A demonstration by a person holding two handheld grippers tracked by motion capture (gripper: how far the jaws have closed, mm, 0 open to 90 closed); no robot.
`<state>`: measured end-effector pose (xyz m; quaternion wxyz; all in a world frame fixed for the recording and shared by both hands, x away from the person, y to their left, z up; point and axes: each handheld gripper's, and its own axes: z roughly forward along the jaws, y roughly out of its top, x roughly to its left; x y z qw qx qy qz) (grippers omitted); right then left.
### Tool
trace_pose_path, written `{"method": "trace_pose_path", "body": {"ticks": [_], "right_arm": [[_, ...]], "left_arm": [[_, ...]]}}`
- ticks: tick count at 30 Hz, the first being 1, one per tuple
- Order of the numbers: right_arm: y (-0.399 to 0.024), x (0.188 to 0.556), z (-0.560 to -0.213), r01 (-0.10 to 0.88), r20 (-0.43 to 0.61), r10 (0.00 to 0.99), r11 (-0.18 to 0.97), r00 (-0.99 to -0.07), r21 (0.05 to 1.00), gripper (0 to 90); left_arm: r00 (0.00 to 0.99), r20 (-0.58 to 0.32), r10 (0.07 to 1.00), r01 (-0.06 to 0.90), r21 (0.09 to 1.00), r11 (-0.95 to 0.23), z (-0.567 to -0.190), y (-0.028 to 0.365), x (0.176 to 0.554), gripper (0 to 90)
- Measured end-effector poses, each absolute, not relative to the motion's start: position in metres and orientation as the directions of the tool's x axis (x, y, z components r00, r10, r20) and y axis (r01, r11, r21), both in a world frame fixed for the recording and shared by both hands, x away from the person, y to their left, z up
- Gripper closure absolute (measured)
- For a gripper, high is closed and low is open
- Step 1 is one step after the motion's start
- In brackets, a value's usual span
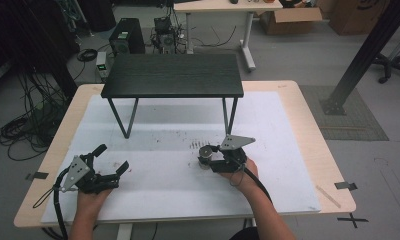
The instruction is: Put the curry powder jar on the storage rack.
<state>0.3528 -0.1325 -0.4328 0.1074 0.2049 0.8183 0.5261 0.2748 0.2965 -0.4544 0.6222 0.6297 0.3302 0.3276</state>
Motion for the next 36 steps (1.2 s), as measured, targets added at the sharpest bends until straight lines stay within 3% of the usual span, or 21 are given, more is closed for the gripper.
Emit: {"method": "trace_pose_path", "body": {"ticks": [36], "right_arm": [[-0.124, 0.368, -0.334, 0.187, 0.056, 0.349, 0.356, -0.936, 0.915, 48.7]], "left_arm": [[0.568, 0.000, 0.823, 0.012, 1.000, -0.008, -0.454, 0.296, 0.275, 0.2]]}}
